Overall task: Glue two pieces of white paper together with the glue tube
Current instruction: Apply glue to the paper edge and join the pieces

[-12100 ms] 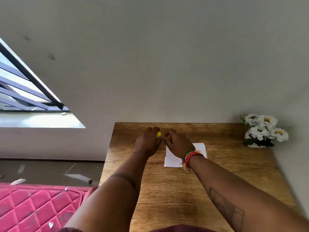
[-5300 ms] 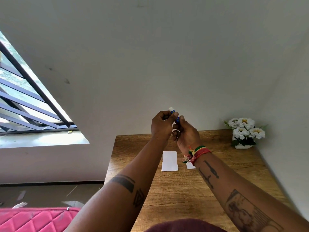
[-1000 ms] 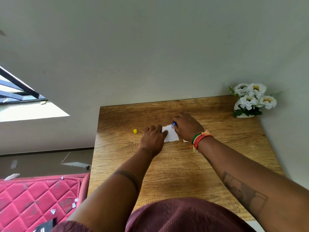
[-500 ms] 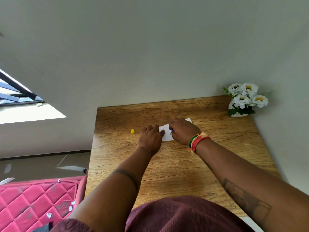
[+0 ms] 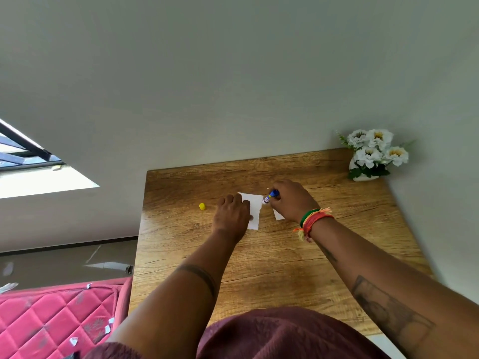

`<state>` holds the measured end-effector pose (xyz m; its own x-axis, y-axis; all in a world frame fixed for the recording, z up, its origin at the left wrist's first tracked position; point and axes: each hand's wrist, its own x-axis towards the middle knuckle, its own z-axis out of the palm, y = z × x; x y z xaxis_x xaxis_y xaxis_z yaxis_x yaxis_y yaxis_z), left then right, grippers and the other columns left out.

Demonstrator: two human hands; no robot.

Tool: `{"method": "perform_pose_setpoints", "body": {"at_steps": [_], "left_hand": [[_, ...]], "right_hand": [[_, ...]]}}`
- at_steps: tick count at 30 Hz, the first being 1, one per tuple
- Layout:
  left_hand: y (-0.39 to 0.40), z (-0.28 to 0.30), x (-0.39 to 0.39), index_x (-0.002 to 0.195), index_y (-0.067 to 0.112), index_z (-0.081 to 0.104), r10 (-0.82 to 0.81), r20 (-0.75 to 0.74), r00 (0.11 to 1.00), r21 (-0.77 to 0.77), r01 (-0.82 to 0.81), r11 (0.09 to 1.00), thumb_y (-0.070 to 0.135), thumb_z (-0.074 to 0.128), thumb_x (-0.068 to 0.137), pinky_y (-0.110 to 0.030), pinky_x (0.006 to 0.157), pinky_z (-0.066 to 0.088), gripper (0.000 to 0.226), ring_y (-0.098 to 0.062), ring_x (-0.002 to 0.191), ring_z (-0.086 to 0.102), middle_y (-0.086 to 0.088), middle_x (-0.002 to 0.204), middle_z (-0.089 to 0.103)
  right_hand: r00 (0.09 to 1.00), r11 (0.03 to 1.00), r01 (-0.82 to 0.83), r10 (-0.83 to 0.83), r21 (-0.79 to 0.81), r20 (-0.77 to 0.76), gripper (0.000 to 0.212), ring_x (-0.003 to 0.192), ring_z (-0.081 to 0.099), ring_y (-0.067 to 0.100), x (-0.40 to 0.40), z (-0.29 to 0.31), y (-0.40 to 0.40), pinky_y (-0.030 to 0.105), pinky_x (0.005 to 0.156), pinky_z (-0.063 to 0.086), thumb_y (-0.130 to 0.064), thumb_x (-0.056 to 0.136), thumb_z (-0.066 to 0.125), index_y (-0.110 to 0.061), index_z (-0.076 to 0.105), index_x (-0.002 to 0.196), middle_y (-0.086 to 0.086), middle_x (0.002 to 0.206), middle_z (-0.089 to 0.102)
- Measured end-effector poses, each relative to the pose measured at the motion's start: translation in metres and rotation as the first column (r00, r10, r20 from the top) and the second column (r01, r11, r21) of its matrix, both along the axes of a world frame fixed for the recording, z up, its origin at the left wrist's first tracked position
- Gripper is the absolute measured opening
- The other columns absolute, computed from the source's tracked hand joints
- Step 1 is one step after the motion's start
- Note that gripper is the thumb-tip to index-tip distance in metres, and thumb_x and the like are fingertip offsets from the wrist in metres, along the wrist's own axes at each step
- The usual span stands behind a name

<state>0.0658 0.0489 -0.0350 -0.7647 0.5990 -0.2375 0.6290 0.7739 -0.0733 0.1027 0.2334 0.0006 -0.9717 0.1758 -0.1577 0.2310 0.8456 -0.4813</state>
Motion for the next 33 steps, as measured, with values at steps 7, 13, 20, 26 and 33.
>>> {"method": "perform_pose_setpoints", "body": {"at_steps": [7,13,20,26,33], "left_hand": [[-0.005,-0.012,-0.007,0.138,0.022,0.057,-0.015,-0.023,1.000,0.116,0.018,0.993,0.042,0.043,0.107,-0.043,0.103,0.036,0.040,-0.031,0.127,0.047,-0.006,0.144,0.050],[-0.018,-0.018,-0.011,0.157,0.030,0.038,-0.102,0.059,0.993,0.079,0.097,0.992,0.047,0.041,0.106,-0.045,0.106,0.032,0.054,-0.032,0.137,0.040,-0.002,0.162,0.038],[-0.007,-0.014,-0.009,0.154,0.028,0.043,-0.052,0.056,0.997,0.055,0.049,0.997,0.050,0.043,0.104,-0.046,0.104,0.032,0.054,-0.033,0.132,0.042,-0.005,0.153,0.044],[-0.006,-0.016,-0.008,0.152,0.029,0.047,-0.031,0.057,0.998,0.054,0.028,0.998,0.051,0.045,0.103,-0.045,0.102,0.034,0.054,-0.033,0.128,0.044,-0.005,0.151,0.045],[-0.005,-0.013,-0.005,0.153,0.032,0.044,-0.001,0.059,0.998,0.066,-0.003,0.998,0.052,0.042,0.104,-0.045,0.105,0.032,0.053,-0.032,0.133,0.040,-0.002,0.155,0.041]], "right_hand": [[1.000,1.000,0.009,-0.009,0.010,0.009,0.014,0.085,0.058,0.019,-0.013,-0.008,-0.006,0.029,0.066,0.041,-0.023,0.091,0.064,-0.016,0.069,0.101,0.004,0.098,0.066],[0.997,0.993,-0.079,0.079,0.082,0.006,0.014,0.093,0.057,0.023,-0.024,-0.008,-0.011,0.030,0.071,0.038,-0.020,0.093,0.059,-0.015,0.067,0.103,0.005,0.104,0.065],[0.982,0.967,-0.187,0.188,0.175,0.011,0.014,0.103,0.056,0.025,-0.029,-0.007,-0.015,0.031,0.076,0.040,-0.022,0.093,0.059,-0.014,0.064,0.104,0.006,0.109,0.065],[0.967,0.941,-0.249,0.256,0.229,-0.001,0.015,0.104,0.057,0.027,-0.022,-0.003,-0.020,0.028,0.075,0.035,-0.020,0.093,0.060,-0.013,0.065,0.105,0.006,0.112,0.063],[0.957,0.924,-0.286,0.286,0.256,0.036,0.021,0.108,0.058,0.027,-0.001,-0.004,-0.028,0.035,0.082,0.045,-0.019,0.094,0.057,-0.013,0.066,0.112,0.007,0.117,0.063]]}}
